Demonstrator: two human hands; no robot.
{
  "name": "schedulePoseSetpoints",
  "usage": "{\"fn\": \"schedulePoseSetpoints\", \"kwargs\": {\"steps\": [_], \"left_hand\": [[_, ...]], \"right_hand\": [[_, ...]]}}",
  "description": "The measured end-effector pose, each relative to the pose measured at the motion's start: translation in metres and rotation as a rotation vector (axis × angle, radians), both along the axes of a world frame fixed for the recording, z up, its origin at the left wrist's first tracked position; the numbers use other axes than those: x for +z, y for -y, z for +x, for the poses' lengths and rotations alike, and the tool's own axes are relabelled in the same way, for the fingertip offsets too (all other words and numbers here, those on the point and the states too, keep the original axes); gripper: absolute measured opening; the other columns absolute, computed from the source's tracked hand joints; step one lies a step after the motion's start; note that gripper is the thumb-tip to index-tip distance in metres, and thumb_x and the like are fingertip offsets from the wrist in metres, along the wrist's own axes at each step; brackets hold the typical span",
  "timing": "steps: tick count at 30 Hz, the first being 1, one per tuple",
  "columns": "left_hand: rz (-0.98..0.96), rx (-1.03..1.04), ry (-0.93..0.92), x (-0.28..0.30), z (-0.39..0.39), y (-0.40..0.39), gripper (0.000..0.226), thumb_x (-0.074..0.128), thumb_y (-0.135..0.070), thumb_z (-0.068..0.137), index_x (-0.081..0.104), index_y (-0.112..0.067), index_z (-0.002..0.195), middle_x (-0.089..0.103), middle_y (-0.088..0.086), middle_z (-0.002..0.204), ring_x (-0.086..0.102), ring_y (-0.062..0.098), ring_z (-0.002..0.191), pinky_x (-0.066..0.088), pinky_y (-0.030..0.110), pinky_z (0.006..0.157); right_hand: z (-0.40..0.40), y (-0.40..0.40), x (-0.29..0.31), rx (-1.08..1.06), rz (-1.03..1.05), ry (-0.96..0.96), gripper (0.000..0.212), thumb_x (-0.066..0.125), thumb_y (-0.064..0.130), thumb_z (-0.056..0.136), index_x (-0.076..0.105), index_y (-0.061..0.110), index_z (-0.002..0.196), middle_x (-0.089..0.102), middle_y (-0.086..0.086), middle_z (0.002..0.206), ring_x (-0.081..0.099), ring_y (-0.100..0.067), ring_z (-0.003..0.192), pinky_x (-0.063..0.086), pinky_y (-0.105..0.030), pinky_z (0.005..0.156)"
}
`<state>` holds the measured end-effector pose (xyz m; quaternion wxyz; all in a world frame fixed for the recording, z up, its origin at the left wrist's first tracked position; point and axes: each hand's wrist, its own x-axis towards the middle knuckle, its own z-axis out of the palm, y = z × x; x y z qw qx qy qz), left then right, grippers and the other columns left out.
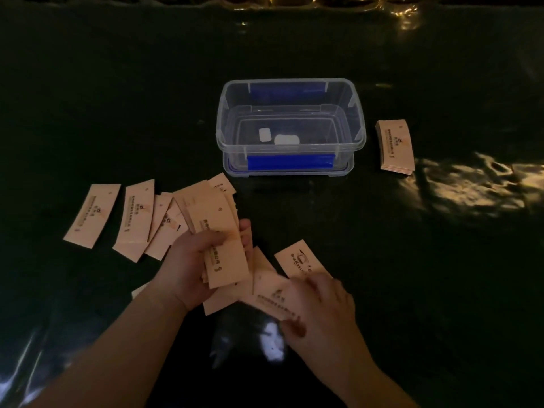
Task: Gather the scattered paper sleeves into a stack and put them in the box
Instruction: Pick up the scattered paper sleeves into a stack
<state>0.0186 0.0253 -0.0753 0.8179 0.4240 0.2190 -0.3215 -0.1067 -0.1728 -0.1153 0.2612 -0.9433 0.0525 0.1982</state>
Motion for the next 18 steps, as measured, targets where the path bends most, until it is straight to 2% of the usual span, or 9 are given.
{"fn": "schedulePoseSetpoints", "kwargs": {"steps": [2, 4, 7, 9, 11, 13, 14, 16, 18], "left_hand": [[0.008, 0.008, 0.024, 0.001, -0.001, 0.001, 0.048, 0.063, -0.007, 0.077, 0.062, -0.026, 0.120, 0.082, 0.012, 0.108, 0.081, 0.021, 0.083, 0.065, 0.043, 0.069], [0.052, 0.012, 0.060, 0.001, -0.001, 0.003, 0.045, 0.065, -0.013, 0.078, 0.066, -0.027, 0.122, 0.082, 0.009, 0.111, 0.081, 0.019, 0.086, 0.064, 0.042, 0.070], [0.149, -0.013, 0.102, 0.000, -0.005, 0.015, 0.027, 0.069, -0.026, 0.078, 0.080, -0.028, 0.102, 0.083, 0.004, 0.106, 0.081, 0.019, 0.088, 0.063, 0.041, 0.067], [0.203, -0.081, 0.092, 0.003, -0.011, 0.030, 0.031, 0.072, -0.033, 0.074, 0.080, -0.029, 0.104, 0.083, 0.003, 0.108, 0.081, 0.021, 0.093, 0.060, 0.045, 0.073], [0.167, -0.156, 0.074, 0.006, -0.018, 0.045, 0.047, 0.078, -0.037, 0.074, 0.074, -0.024, 0.119, 0.080, 0.008, 0.117, 0.078, 0.027, 0.103, 0.060, 0.050, 0.079], [0.112, -0.212, 0.086, 0.008, -0.025, 0.055, 0.062, 0.082, -0.034, 0.069, 0.068, -0.022, 0.128, 0.077, 0.011, 0.124, 0.075, 0.030, 0.112, 0.062, 0.050, 0.082], [0.108, -0.220, 0.100, 0.009, -0.027, 0.057, 0.062, 0.083, -0.031, 0.067, 0.068, -0.022, 0.127, 0.077, 0.010, 0.124, 0.075, 0.029, 0.112, 0.064, 0.047, 0.080], [0.123, -0.188, 0.115, 0.008, -0.026, 0.057, 0.044, 0.078, -0.023, 0.073, 0.077, -0.025, 0.116, 0.079, 0.008, 0.119, 0.077, 0.026, 0.107, 0.065, 0.040, 0.074], [0.118, -0.093, 0.050, 0.006, -0.020, 0.050, 0.039, 0.069, -0.012, 0.080, 0.075, -0.023, 0.118, 0.082, 0.008, 0.111, 0.080, 0.024, 0.099, 0.066, 0.042, 0.071]], "right_hand": [[0.003, 0.014, 0.010, -0.171, 0.093, -0.042, 0.064, 0.075, 0.047, 0.079, 0.029, 0.054, 0.123, 0.018, 0.018, 0.130, 0.031, -0.004, 0.117, 0.033, -0.028, 0.097], [0.005, 0.030, 0.023, -0.342, 0.165, -0.031, 0.057, 0.076, 0.039, 0.081, 0.043, 0.050, 0.127, 0.030, 0.013, 0.135, 0.046, -0.006, 0.111, 0.039, -0.023, 0.091], [0.009, 0.043, 0.039, -0.752, 0.272, -0.035, 0.071, 0.080, 0.030, 0.083, 0.042, 0.038, 0.143, 0.033, 0.009, 0.144, 0.051, -0.009, 0.115, 0.048, -0.036, 0.095], [0.014, 0.031, 0.048, -0.861, 0.424, 0.059, 0.067, 0.081, 0.030, 0.081, 0.043, 0.050, 0.133, 0.037, 0.019, 0.135, 0.053, -0.005, 0.107, 0.052, -0.033, 0.087], [0.018, 0.006, 0.061, -0.815, 0.564, 0.085, 0.064, 0.082, 0.032, 0.077, 0.037, 0.070, 0.101, 0.034, 0.035, 0.117, 0.053, 0.001, 0.098, 0.048, -0.024, 0.078], [0.016, -0.018, 0.065, -0.672, 0.614, 0.088, 0.064, 0.082, 0.038, 0.075, 0.033, 0.075, 0.093, 0.029, 0.045, 0.117, 0.051, 0.005, 0.104, 0.046, -0.022, 0.082], [0.014, -0.025, 0.064, -0.578, 0.601, 0.075, 0.061, 0.080, 0.045, 0.075, 0.033, 0.077, 0.095, 0.026, 0.049, 0.119, 0.048, 0.007, 0.110, 0.045, -0.023, 0.086], [0.012, -0.026, 0.059, -0.462, 0.554, 0.042, 0.046, 0.062, 0.062, 0.077, 0.033, 0.077, 0.109, 0.021, 0.054, 0.118, 0.038, 0.008, 0.124, 0.040, -0.026, 0.096], [0.008, -0.010, 0.041, -0.507, 0.345, 0.036, 0.048, 0.047, 0.066, 0.082, 0.034, 0.065, 0.128, 0.021, 0.043, 0.128, 0.031, 0.000, 0.133, 0.035, -0.033, 0.105]]}}
